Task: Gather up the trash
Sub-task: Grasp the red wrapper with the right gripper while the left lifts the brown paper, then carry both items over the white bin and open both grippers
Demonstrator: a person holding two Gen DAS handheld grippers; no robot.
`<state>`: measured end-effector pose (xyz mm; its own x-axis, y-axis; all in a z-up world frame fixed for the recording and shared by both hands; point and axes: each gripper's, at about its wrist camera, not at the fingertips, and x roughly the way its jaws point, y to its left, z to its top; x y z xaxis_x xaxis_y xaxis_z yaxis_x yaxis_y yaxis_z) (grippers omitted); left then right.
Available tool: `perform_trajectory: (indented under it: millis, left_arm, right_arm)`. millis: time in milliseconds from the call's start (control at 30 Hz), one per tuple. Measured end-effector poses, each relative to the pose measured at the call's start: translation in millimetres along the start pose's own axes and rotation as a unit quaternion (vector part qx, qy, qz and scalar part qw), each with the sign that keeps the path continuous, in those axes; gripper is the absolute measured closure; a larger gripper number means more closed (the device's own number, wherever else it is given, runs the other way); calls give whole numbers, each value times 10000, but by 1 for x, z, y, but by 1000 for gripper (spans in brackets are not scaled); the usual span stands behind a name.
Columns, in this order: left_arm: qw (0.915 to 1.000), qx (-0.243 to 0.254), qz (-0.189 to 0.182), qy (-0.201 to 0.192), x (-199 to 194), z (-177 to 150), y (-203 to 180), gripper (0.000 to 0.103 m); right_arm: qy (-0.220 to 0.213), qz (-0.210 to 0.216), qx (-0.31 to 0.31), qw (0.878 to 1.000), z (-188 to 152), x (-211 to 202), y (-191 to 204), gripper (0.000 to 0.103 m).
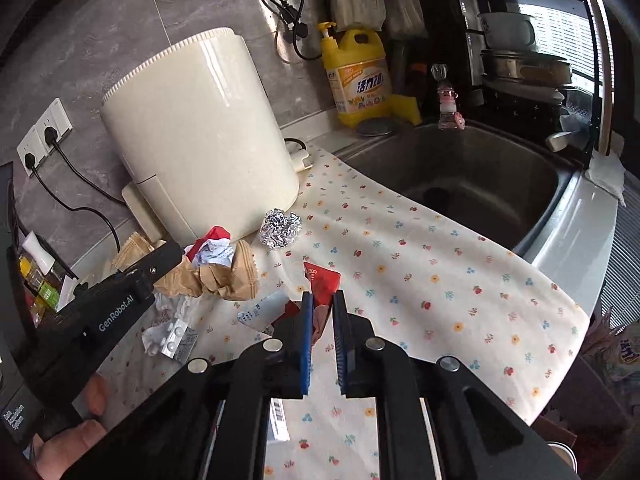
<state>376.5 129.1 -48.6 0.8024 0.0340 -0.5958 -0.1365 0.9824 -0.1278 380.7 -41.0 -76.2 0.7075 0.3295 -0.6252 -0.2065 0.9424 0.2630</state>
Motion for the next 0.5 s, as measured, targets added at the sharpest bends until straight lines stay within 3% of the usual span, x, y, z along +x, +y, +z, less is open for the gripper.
perform_trajectory:
  millis: [500]
  left_arm:
    - [9994,224,-264,13,-75,-42,-65,89]
  right_arm:
    - [-571,-108,-184,9981,-34,-124,-39,93]
